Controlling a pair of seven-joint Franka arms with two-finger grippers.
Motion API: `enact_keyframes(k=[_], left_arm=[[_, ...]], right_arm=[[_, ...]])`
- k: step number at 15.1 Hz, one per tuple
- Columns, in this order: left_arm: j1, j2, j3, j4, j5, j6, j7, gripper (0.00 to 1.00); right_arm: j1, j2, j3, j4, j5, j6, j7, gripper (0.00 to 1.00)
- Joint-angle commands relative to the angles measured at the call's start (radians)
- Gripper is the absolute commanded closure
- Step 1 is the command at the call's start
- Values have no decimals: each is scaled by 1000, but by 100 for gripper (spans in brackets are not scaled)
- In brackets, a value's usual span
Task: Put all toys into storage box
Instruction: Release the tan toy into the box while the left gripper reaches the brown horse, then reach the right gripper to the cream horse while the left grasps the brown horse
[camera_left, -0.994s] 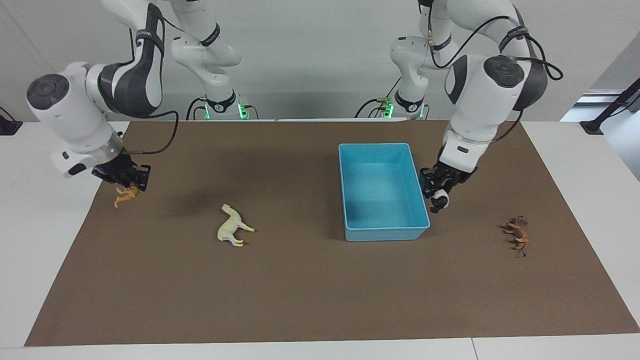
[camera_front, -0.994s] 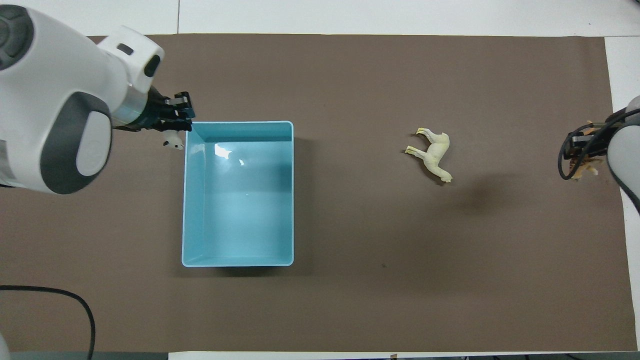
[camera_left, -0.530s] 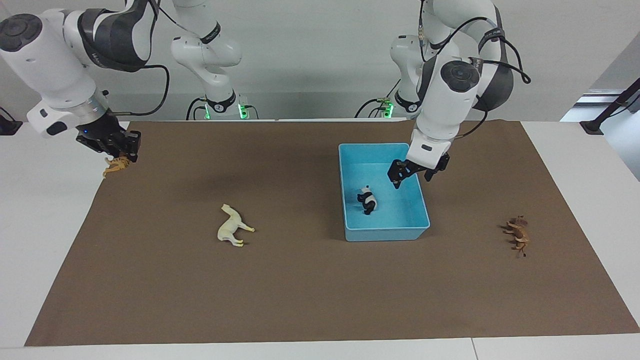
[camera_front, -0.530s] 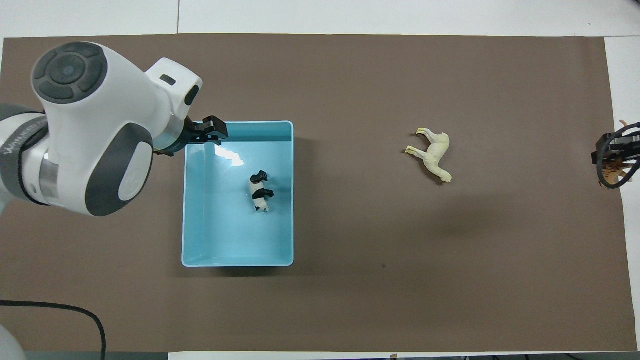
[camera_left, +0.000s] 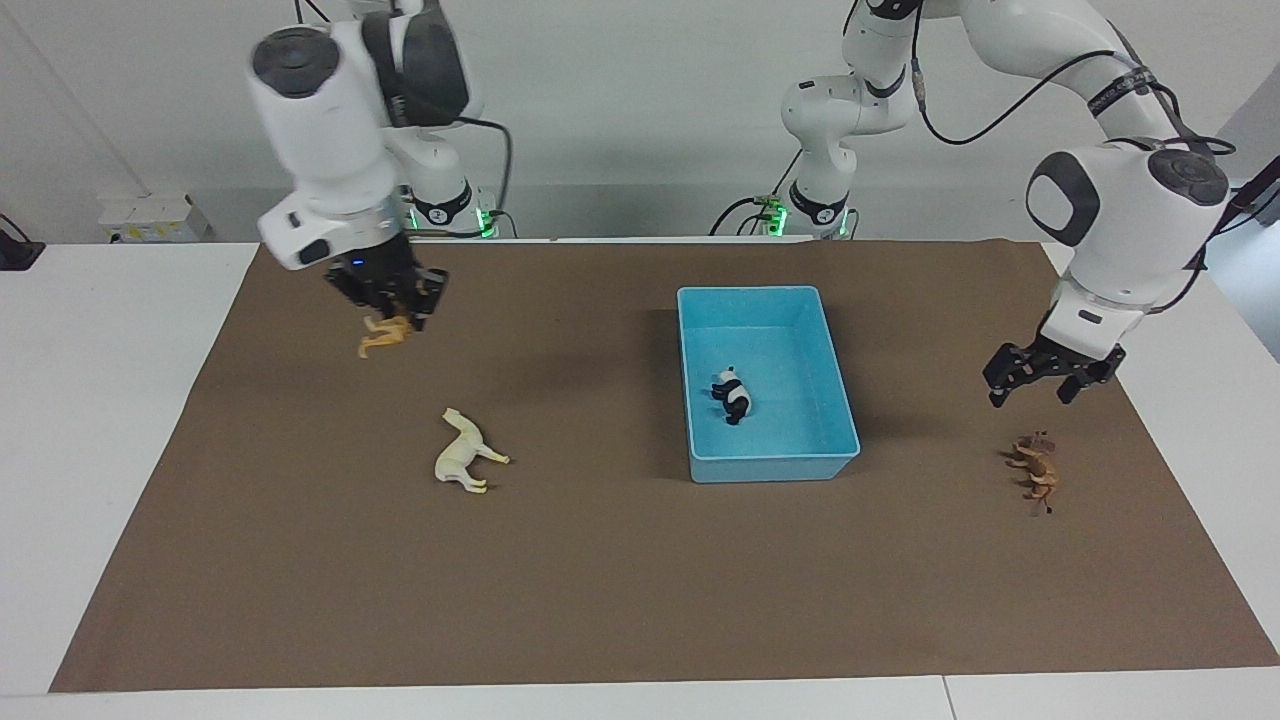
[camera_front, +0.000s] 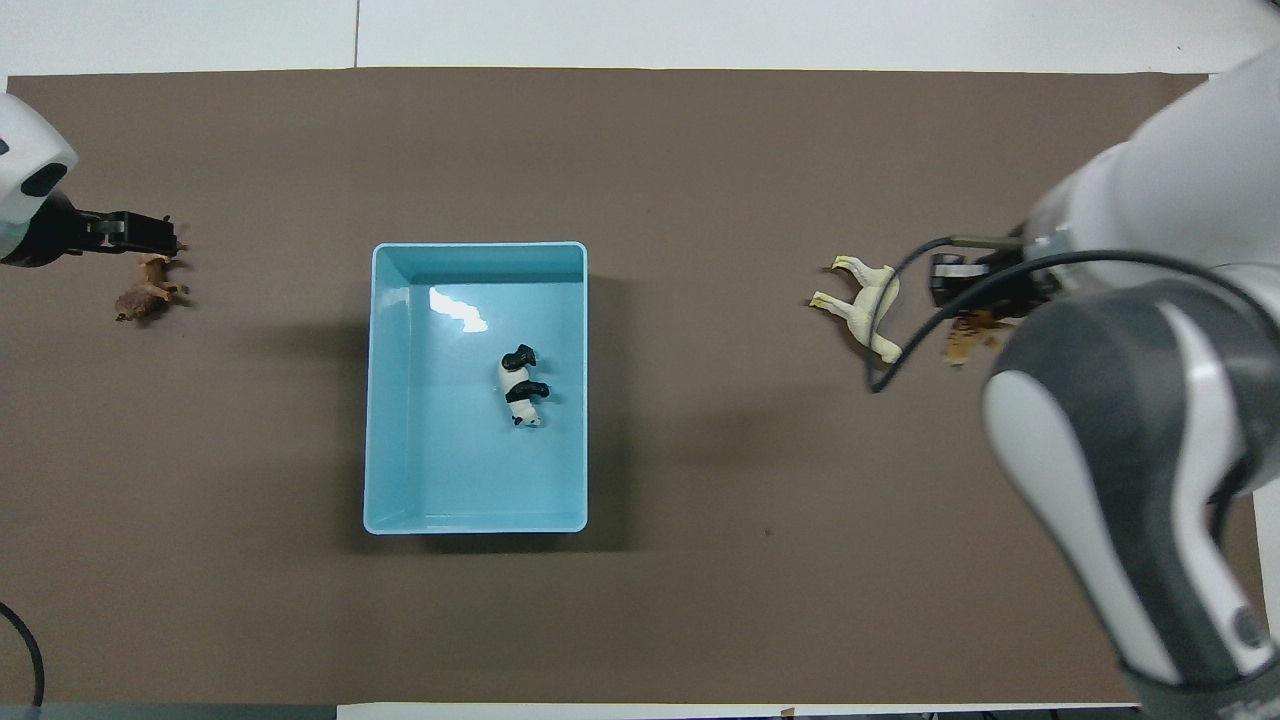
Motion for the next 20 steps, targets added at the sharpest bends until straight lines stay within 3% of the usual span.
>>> enact_keyframes(k=[1, 4, 7, 9, 11, 12, 13, 17, 20], left_arm=[[67, 84, -15, 8, 4, 98, 94, 0], [105, 179, -15, 41, 4, 160, 128, 1], [125, 228, -15, 45, 5, 230, 142, 1], [127, 234, -15, 41, 5, 236, 145, 1], [124, 239, -14, 21, 5, 259, 145, 1], [124, 239, -14, -10, 5, 283, 146, 1], [125, 236, -14, -25, 5, 305, 146, 1], [125, 236, -14, -31, 5, 305, 145, 1], [125, 236, -14, -31, 5, 302, 145, 1]], right_arm=[[144, 165, -8, 240, 67, -15, 208, 100], [308, 340, -8, 446, 79, 1, 441, 100], [423, 468, -14, 495, 75, 112, 515, 100], [485, 589, -16, 587, 70, 193, 639, 100], [496, 596, -10, 586, 72, 184, 647, 100], [496, 594, -10, 584, 76, 186, 649, 79], [497, 592, -10, 584, 76, 183, 653, 1], [480, 588, -20, 587, 79, 111, 666, 0], [380, 493, -25, 574, 75, -12, 615, 0]])
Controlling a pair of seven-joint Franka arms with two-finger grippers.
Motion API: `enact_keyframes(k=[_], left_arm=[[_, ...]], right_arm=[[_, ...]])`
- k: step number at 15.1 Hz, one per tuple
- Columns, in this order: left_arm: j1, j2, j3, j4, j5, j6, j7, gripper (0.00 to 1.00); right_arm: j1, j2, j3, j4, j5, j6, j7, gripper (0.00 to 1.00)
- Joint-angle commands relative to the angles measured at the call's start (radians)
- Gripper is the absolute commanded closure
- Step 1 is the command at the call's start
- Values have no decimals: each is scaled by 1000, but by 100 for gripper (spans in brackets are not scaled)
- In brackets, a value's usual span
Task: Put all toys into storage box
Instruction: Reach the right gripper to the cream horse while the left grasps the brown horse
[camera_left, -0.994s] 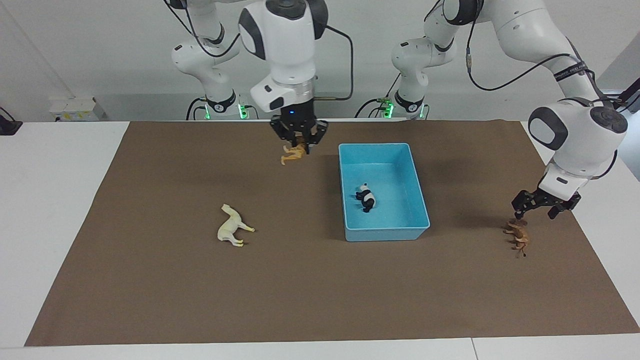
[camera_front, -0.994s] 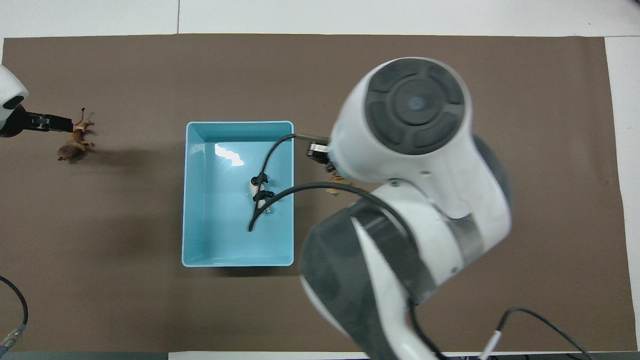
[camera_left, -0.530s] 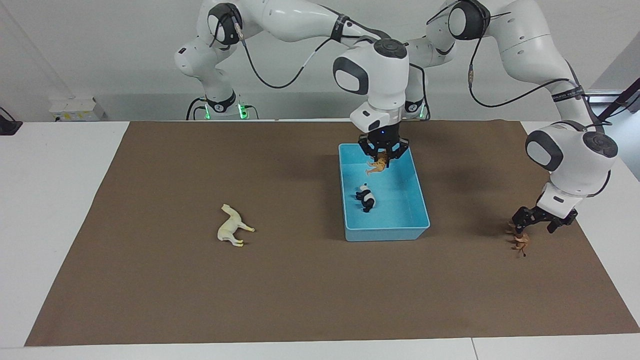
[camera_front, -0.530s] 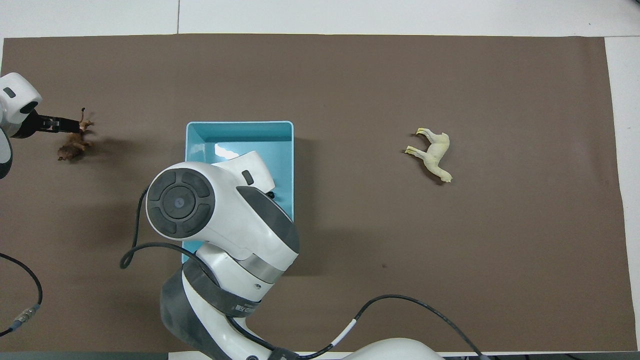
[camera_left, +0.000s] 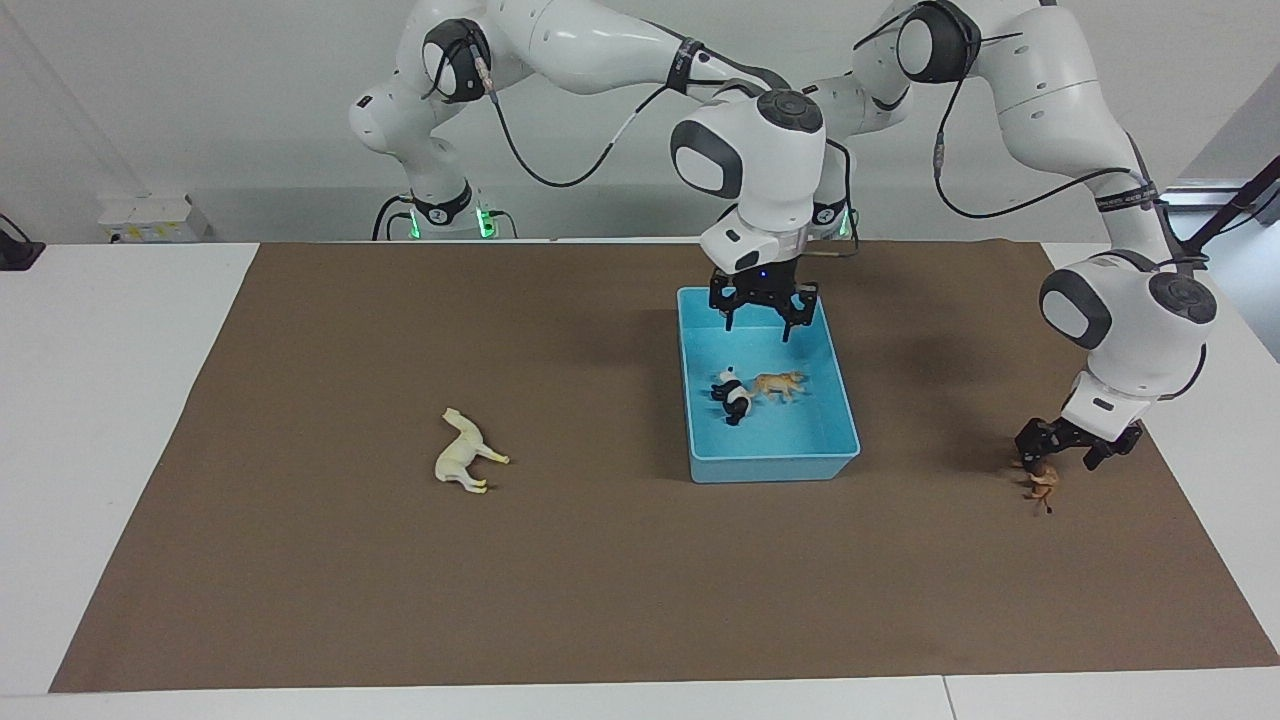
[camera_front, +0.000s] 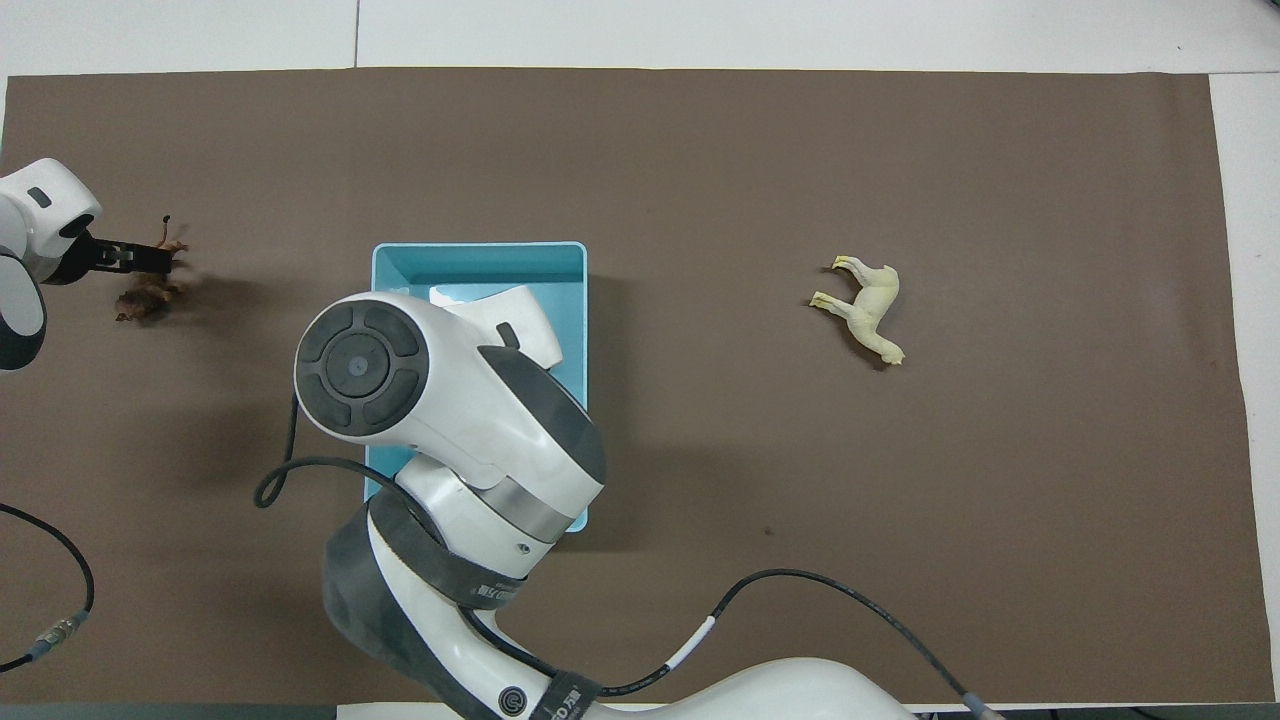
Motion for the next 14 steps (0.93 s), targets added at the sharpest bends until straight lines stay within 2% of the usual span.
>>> enact_keyframes(k=[1, 3, 5, 6, 8, 10, 11, 12, 14], left_arm=[[11, -2, -8, -18, 5, 25, 14, 1], [16, 0, -8, -18, 5, 27, 14, 1], [16, 0, -8, -29, 5, 34, 15, 1], [18, 1, -7, -29, 5, 42, 18, 1], [19, 24, -7, -29, 5, 71, 20, 1], [19, 38, -7, -29, 7, 100, 20, 2], [21, 43, -7, -32, 8, 106, 21, 2], [24, 44, -7, -46, 8, 128, 23, 4], [22, 44, -7, -80, 8, 177, 26, 24]], right_arm=[[-132, -117, 6, -41, 11, -142, -96, 0], [-206, -154, 0, -84, -11, -230, -260, 0], [-272, -191, -43, -177, -47, -210, -276, 0], [-323, -200, -47, -223, -46, -164, -279, 0], [-384, -289, -47, -454, -46, -24, -285, 0], [-413, -375, -49, -721, -47, 238, -290, 0], [-433, -392, -49, -812, -47, 335, -299, 0], [-447, -389, -49, -852, -47, 386, -330, 0], [-461, -370, -49, -877, -47, 426, -345, 0]])
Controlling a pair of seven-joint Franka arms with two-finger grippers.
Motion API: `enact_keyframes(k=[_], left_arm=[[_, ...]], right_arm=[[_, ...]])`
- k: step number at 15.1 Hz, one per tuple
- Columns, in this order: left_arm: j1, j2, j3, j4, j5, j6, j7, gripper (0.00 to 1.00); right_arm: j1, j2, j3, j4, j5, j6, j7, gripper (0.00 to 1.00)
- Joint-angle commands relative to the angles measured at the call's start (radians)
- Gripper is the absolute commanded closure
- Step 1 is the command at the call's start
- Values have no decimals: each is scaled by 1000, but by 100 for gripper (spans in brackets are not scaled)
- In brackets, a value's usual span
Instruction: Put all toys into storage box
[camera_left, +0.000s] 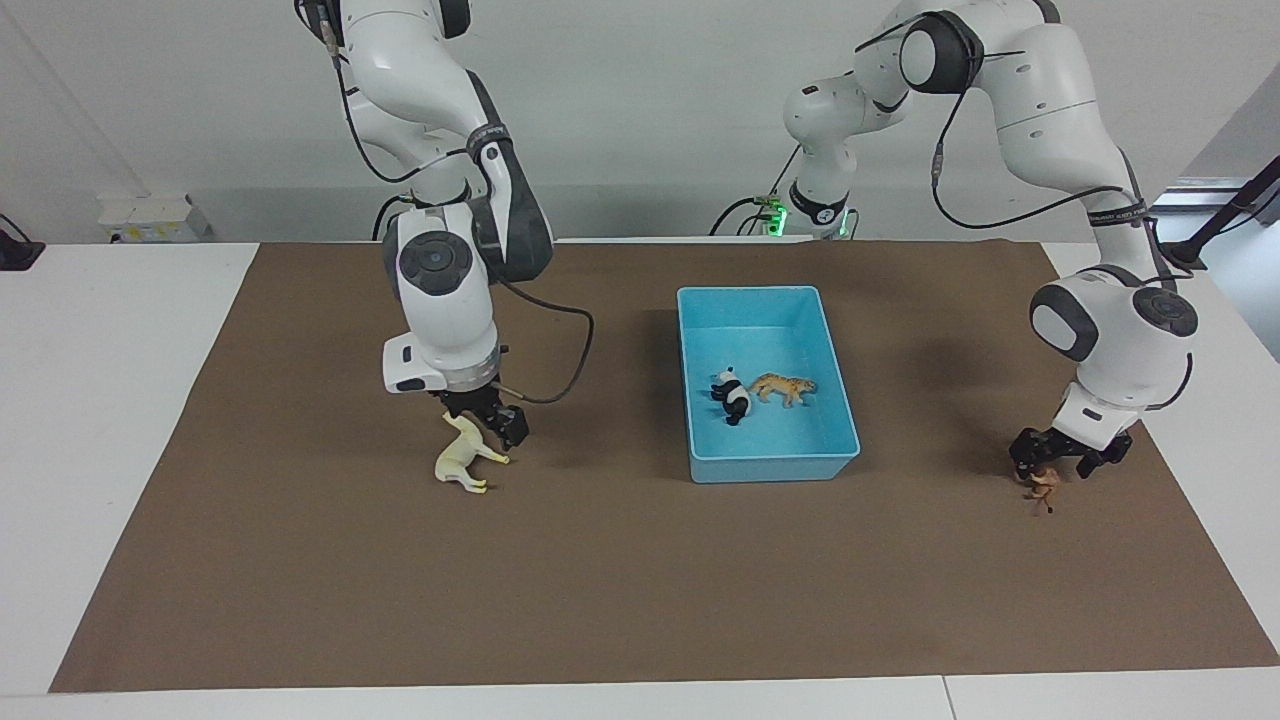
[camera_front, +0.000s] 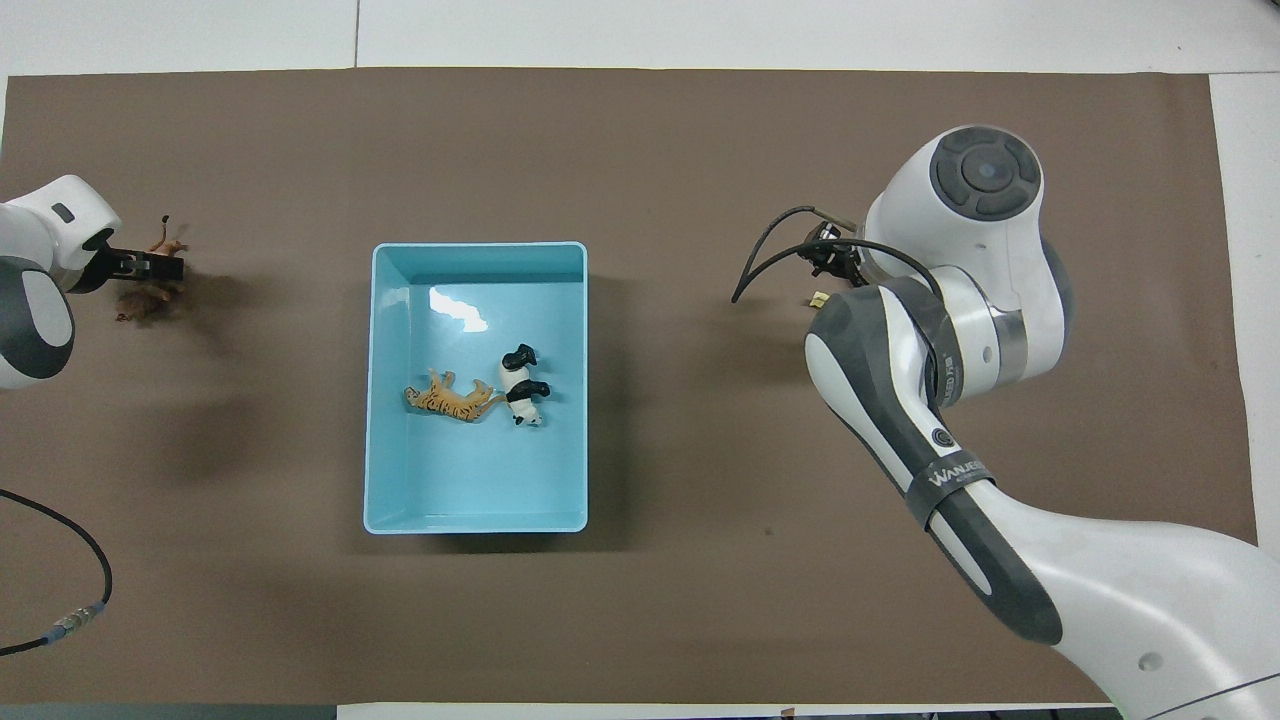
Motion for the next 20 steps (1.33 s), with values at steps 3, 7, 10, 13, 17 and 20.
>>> enact_keyframes(k=[3, 7, 10, 13, 17, 20], left_arm=[[14, -8, -7, -46, 8, 59, 15, 82], [3, -8, -7, 10, -1, -17, 5, 100], [-30, -17, -9, 144, 1, -195, -79, 100], [-107, -78, -9, 236, 4, -380, -237, 100], [-298, -237, -9, 237, 11, -589, -605, 100], [-484, -327, -12, 173, 13, -701, -870, 100]], right_arm=[[-27, -32, 9, -121, -13, 92, -55, 0], [-61, -11, 9, -143, -13, 170, -97, 0], [-73, -5, 9, -164, -13, 232, -92, 0], [-70, 14, 10, -208, -13, 319, -86, 0], [-73, 35, 10, -235, -15, 380, -100, 1], [-73, 34, 9, -233, -15, 358, -134, 100]])
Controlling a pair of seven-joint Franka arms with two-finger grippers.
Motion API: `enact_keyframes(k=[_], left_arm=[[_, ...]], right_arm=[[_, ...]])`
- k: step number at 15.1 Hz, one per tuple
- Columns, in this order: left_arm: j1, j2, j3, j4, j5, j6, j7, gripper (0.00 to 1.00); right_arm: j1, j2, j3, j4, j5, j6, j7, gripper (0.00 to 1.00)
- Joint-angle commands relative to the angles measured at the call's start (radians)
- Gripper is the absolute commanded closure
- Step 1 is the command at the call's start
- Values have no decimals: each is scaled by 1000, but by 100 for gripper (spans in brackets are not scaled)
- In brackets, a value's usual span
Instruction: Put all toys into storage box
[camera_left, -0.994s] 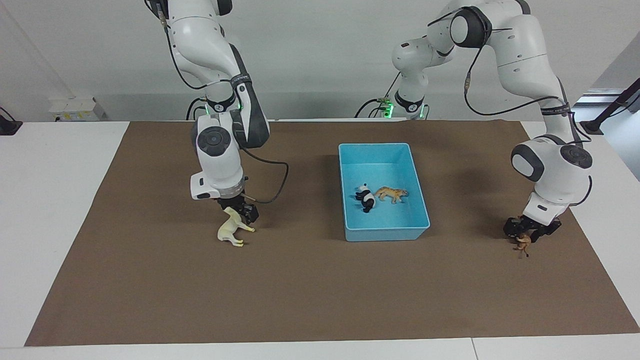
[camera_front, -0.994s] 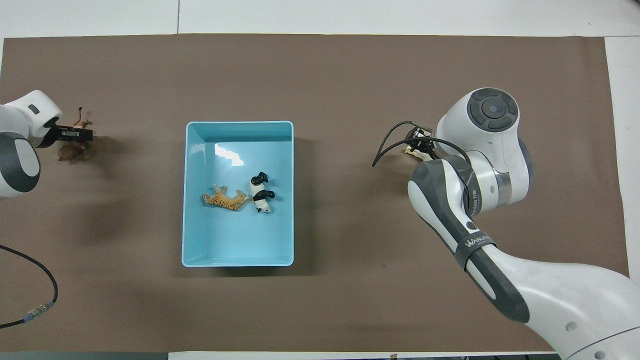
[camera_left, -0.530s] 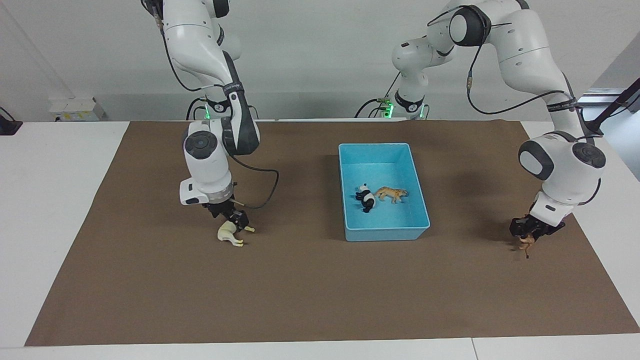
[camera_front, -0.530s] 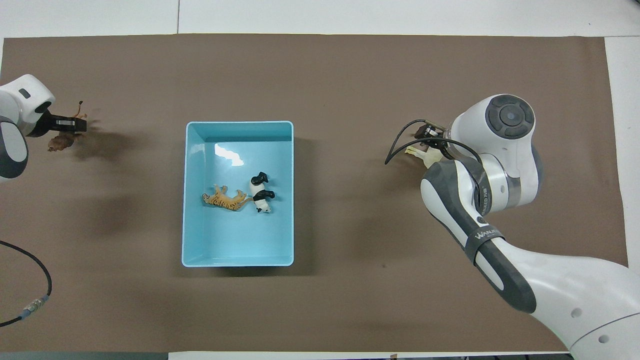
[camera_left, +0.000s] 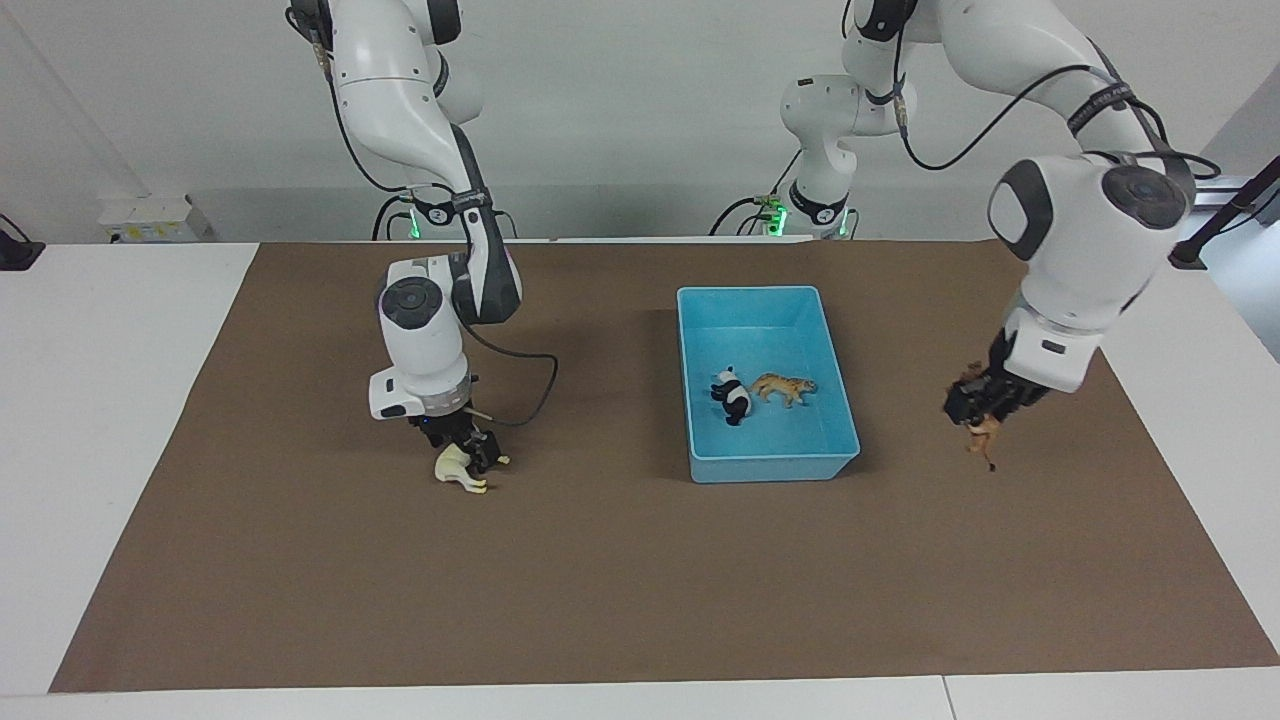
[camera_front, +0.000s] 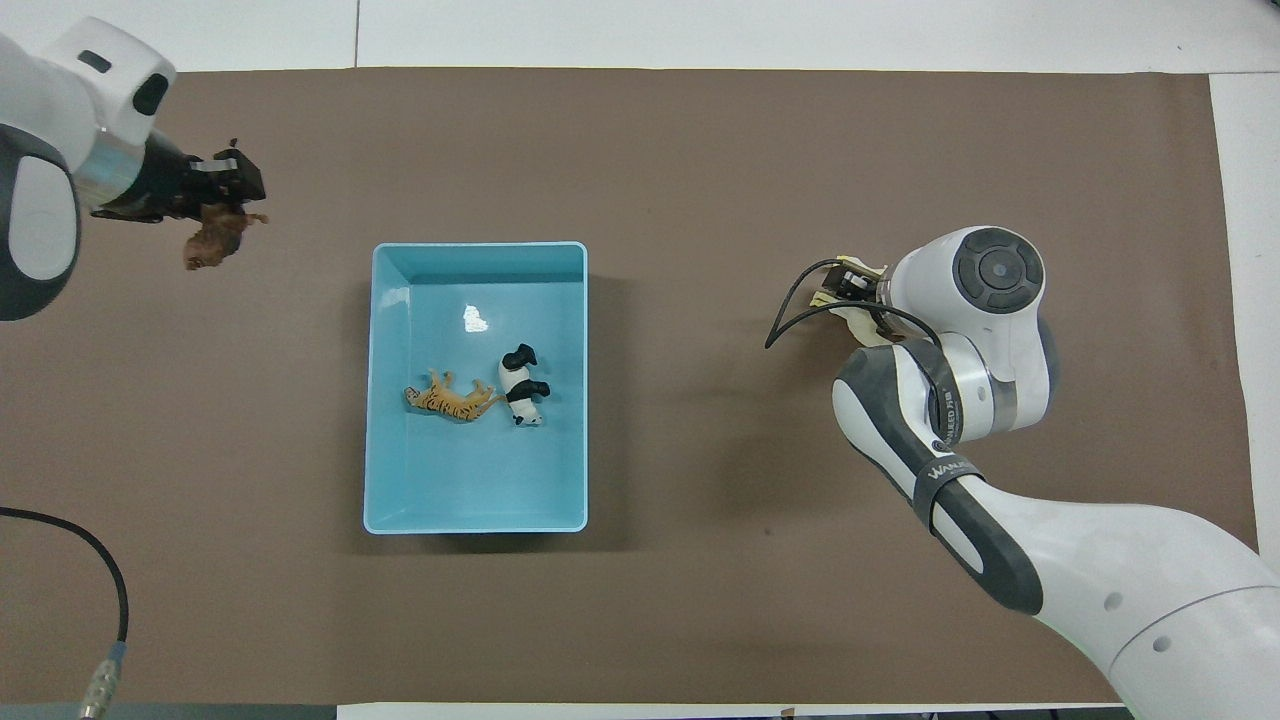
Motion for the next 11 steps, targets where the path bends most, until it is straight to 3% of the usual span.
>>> enact_keyframes(k=[1, 3, 4, 5, 8, 11], left_arm=[[-168, -93, 19, -145, 13, -39, -223, 100], [-231, -155, 17, -285, 13, 31, -276, 100], [-248, -178, 17, -345, 13, 95, -276, 76], [-251, -189, 17, -385, 13, 154, -268, 3], [-242, -189, 17, -370, 13, 142, -263, 0], [-175, -187, 26, -268, 15, 52, -154, 0]], right_arm=[[-8, -4, 9, 7, -12, -47, -30, 100], [0, -21, 6, 50, -12, -140, -30, 100], [0, -36, 8, 78, -13, -200, -32, 100], [0, -47, 6, 106, -15, -257, -32, 100], [2, -103, 12, 182, -23, -436, -41, 100], [29, -108, 18, 404, -9, -724, -44, 100]])
